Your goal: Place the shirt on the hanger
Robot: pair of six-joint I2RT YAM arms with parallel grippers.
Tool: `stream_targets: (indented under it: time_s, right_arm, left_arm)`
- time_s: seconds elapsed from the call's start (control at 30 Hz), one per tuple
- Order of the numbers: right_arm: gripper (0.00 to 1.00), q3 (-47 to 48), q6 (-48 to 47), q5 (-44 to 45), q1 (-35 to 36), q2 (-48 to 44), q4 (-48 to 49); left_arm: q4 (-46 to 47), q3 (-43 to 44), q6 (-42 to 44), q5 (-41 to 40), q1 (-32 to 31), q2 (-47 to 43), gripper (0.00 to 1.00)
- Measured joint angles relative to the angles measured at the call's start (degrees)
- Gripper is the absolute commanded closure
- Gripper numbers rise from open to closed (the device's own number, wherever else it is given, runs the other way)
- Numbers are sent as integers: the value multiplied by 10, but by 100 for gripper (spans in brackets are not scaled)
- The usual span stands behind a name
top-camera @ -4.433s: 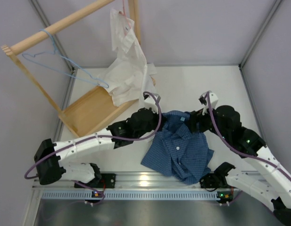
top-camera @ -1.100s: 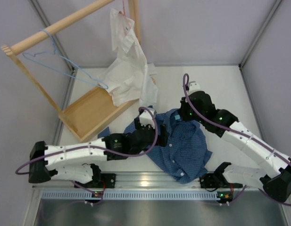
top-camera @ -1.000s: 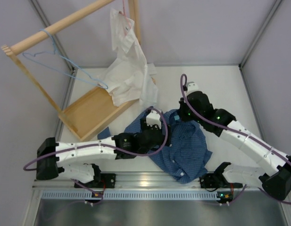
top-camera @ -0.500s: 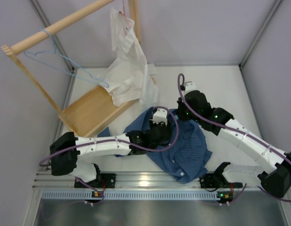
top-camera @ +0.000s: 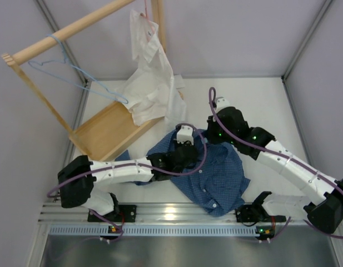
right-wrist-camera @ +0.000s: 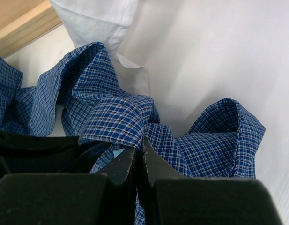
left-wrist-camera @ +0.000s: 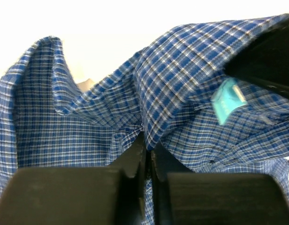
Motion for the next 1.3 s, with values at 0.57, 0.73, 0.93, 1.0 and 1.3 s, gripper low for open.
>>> stream_targets:
  time_s: [0.57, 0.73, 0.93, 1.0, 1.3]
  right_arm:
    - [35, 120, -78, -153, 66, 14, 21]
    - [38, 326, -122, -137, 156, 120, 30]
    - [37, 504, -173, -117, 177, 273, 35]
    - [37, 556, -194, -114, 183, 327, 30]
    - [44, 776, -267, -105, 184, 512, 36]
  left_arm:
    - [14, -239, -59, 29, 19, -266, 100]
    - [16, -265, -80, 26, 19, -318, 100]
    - [27, -316, -112, 13, 19, -351, 100]
    - [33, -328, -120, 11, 19, -348, 100]
    - [70, -350, -138, 12, 19, -319, 100]
